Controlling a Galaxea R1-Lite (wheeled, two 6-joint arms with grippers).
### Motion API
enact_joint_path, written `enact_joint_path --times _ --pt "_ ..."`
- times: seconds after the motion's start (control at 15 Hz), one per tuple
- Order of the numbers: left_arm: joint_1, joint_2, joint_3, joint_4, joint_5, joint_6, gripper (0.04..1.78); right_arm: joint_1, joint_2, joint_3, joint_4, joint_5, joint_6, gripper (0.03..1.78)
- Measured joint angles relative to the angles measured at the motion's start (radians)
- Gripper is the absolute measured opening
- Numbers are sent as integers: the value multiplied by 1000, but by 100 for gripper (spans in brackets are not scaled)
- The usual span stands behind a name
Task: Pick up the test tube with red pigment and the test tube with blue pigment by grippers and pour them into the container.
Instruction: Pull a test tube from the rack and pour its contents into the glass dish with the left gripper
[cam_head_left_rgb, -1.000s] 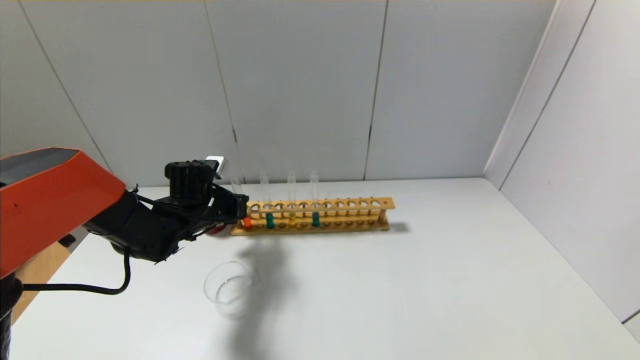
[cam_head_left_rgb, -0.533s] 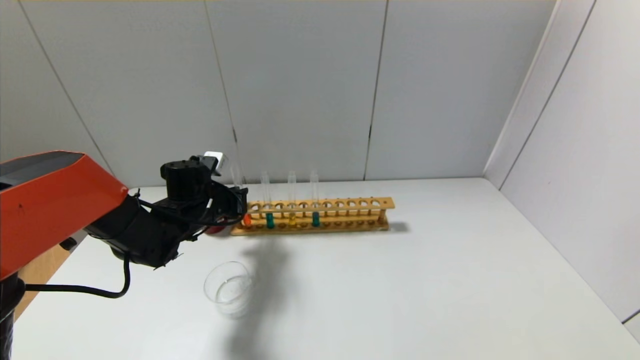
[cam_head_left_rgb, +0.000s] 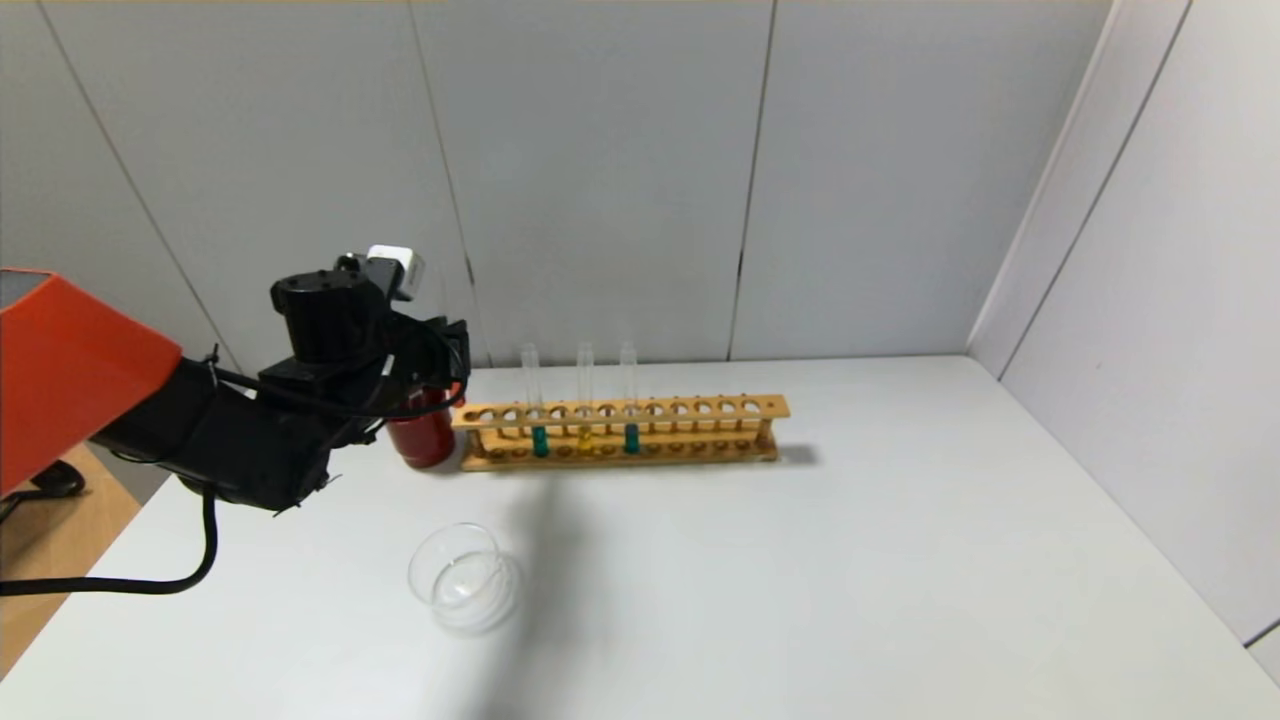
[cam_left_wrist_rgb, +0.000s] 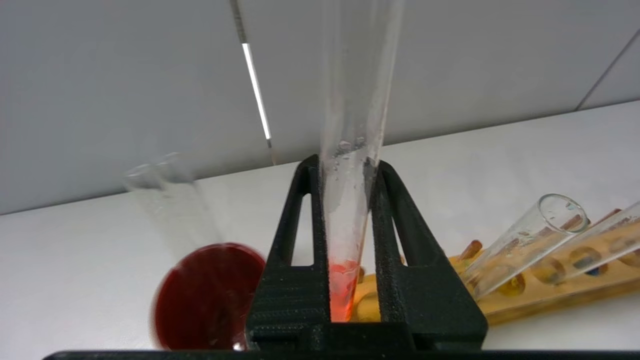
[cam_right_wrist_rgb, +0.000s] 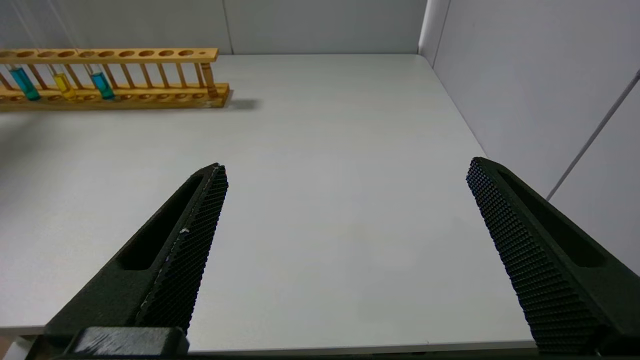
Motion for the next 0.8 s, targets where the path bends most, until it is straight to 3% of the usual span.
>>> enact_joint_path --times 0.27,0.8 --pt "-4 -145 6 79 -2 97 30 -1 0 0 0 0 0 175" --pt "-4 -434 63 256 -34 156 30 0 0 0 0 0 1 175"
